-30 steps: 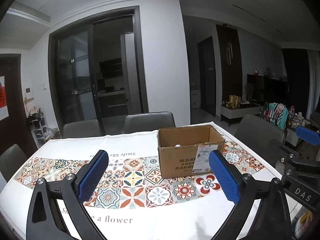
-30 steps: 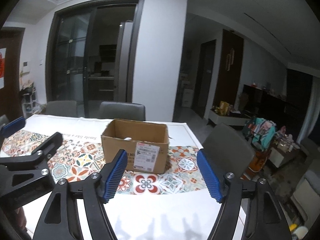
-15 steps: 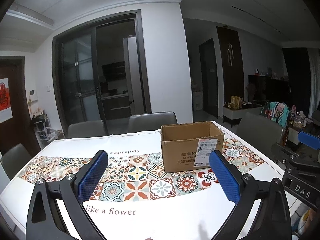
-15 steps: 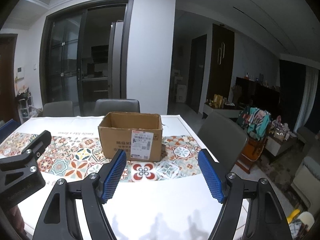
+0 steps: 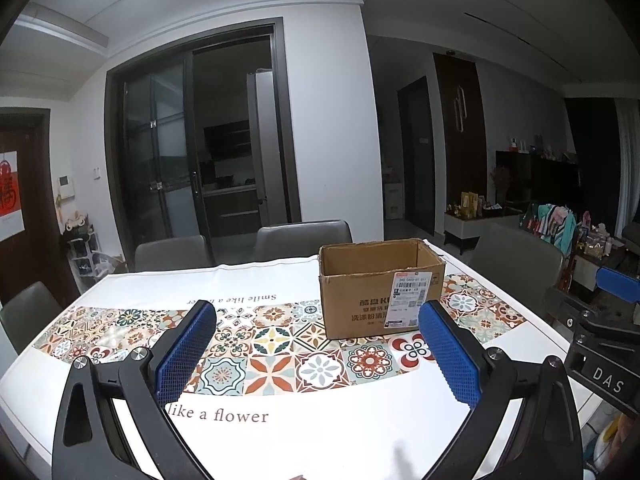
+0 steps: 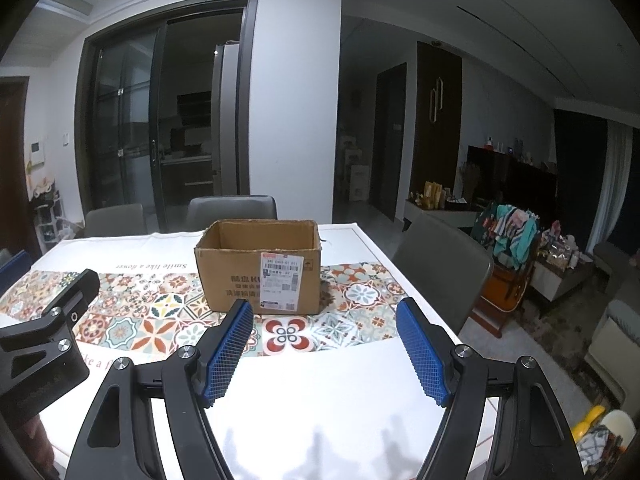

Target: Organize soft objects

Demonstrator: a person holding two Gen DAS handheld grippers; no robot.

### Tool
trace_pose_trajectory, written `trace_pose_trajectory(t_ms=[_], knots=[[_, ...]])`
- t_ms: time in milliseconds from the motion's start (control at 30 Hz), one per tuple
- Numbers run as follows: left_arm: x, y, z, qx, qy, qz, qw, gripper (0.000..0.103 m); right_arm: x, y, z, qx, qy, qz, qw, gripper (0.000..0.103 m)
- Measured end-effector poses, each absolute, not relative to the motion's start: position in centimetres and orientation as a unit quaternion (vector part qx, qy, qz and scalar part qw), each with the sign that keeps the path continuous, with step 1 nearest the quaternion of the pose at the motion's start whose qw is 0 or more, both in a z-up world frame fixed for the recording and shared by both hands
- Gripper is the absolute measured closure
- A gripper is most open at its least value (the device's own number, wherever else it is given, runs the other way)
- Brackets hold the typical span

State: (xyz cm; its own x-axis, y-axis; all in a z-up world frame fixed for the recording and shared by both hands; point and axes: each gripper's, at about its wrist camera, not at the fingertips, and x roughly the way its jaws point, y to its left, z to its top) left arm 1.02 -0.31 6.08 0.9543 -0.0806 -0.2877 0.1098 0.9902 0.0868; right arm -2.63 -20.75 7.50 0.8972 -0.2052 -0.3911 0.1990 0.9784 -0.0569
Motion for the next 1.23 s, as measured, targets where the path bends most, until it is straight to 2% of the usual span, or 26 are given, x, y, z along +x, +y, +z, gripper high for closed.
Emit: trace_pose_trajectory(t_ms=[1233], knots=[[1.0,-0.1,6.0,0.051,0.148,-0.054,0.986,0.000,-2.2,-20.8,6.3,0.005,0.217,-0.095,0.971,0.028]])
